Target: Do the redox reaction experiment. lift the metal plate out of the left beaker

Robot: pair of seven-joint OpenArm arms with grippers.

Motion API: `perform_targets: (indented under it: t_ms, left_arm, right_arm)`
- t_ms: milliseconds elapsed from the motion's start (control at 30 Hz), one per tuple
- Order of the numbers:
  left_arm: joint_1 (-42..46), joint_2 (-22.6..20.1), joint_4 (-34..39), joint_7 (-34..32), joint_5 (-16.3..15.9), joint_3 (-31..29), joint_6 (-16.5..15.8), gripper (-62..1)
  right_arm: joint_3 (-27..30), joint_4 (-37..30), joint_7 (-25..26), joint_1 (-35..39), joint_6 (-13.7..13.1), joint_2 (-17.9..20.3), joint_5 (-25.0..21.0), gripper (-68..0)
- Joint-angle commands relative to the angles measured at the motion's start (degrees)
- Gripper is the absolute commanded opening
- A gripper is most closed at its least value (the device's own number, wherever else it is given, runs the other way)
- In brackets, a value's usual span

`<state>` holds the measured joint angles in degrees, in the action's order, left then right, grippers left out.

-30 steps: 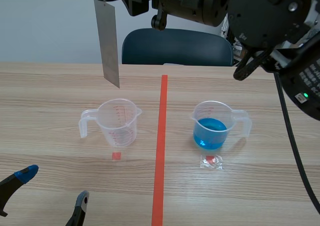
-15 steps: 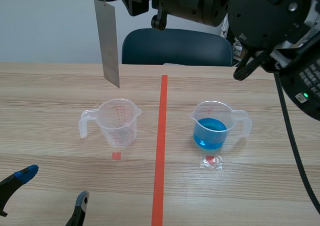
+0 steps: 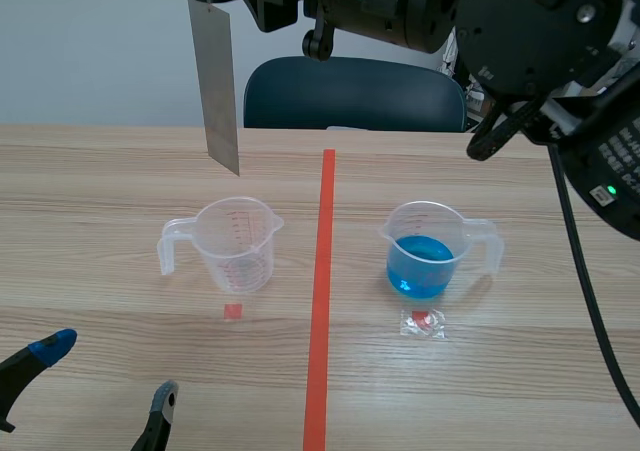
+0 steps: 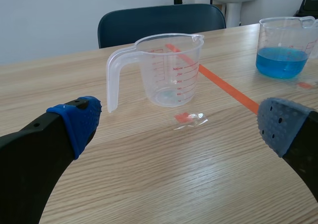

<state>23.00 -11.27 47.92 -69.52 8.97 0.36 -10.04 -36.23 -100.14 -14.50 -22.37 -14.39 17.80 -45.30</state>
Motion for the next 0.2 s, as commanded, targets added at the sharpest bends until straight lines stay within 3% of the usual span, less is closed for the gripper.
perform_targets:
  t_ms: [0,167]
  left_arm:
    - [-0.15,-0.07,0.94,-0.98,-0.33,-0.07,0.33,1.4]
    - [-0.15,-0.07,0.94,-0.98,-0.33,-0.07,0.33,1.4]
  right_arm:
    - [0.33,-0.85,0.83,-1.75,-0.07,0.11,-0.37,-67.1]
    - [0.33,-0.85,0.83,-1.75,-0.07,0.11,-0.37,-67.1]
